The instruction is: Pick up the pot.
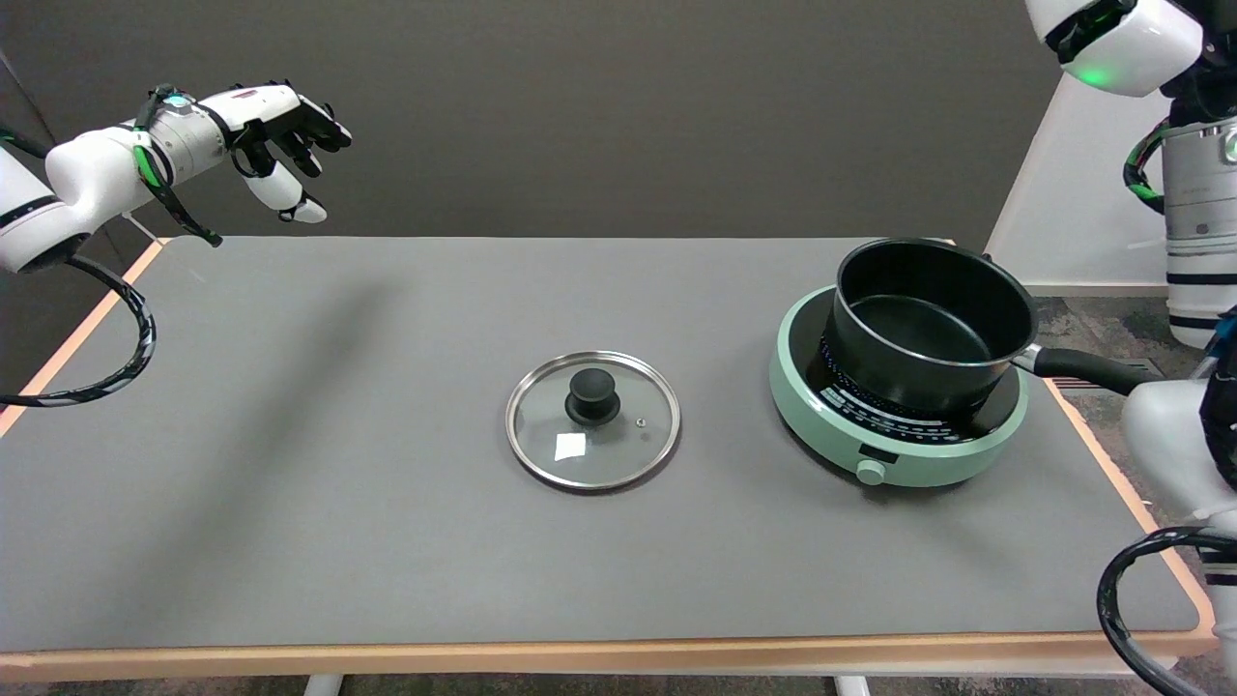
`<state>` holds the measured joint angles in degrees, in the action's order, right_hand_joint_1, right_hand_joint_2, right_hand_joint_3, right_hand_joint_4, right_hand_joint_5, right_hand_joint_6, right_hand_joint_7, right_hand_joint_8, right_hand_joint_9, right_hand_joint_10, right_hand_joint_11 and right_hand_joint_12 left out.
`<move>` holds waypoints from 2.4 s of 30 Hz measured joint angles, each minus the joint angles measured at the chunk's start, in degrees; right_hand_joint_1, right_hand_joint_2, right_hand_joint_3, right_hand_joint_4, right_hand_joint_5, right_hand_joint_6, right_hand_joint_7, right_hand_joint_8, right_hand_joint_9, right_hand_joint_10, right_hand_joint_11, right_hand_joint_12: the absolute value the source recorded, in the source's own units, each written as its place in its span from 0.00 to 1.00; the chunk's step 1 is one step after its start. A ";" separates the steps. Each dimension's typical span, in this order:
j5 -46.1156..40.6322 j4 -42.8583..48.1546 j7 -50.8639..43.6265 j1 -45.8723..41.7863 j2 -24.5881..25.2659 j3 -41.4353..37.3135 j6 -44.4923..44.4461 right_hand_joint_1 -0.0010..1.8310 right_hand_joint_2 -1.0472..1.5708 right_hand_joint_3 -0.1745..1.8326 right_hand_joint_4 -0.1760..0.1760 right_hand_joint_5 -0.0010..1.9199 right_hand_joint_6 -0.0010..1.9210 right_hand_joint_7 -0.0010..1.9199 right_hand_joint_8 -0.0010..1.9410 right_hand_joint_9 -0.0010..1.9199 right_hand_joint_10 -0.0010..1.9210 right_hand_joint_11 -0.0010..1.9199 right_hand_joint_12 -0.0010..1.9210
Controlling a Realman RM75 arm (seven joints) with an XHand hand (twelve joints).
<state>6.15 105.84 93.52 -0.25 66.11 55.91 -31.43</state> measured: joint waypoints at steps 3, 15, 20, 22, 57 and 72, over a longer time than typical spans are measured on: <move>-0.01 -0.25 -0.01 -0.01 0.02 -0.07 -0.03 0.41 0.67 0.50 0.62 0.32 0.16 0.36 0.12 0.36 0.25 0.24 0.56; 0.01 -1.46 -0.05 -0.40 0.14 -0.85 -1.23 0.41 0.67 0.49 0.63 0.33 0.17 0.38 0.13 0.36 0.26 0.25 0.57; 0.54 -1.84 -0.18 -1.03 0.35 -1.57 -1.61 0.41 0.67 0.49 0.63 0.33 0.17 0.38 0.14 0.37 0.27 0.25 0.58; 0.89 -1.97 -0.50 -1.40 0.50 -2.01 -1.81 0.41 0.67 0.49 0.63 0.33 0.17 0.39 0.14 0.37 0.27 0.25 0.59; 3.87 -0.32 -7.37 -8.61 5.67 -9.02 -7.15 0.42 0.67 0.49 0.62 0.34 0.18 0.40 0.14 0.38 0.29 0.27 0.62; 3.95 0.05 -7.79 -9.61 6.38 -10.00 -8.22 0.42 0.67 0.49 0.62 0.34 0.18 0.40 0.14 0.38 0.29 0.27 0.62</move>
<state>10.10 105.89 85.73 -9.86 72.49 45.90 -39.65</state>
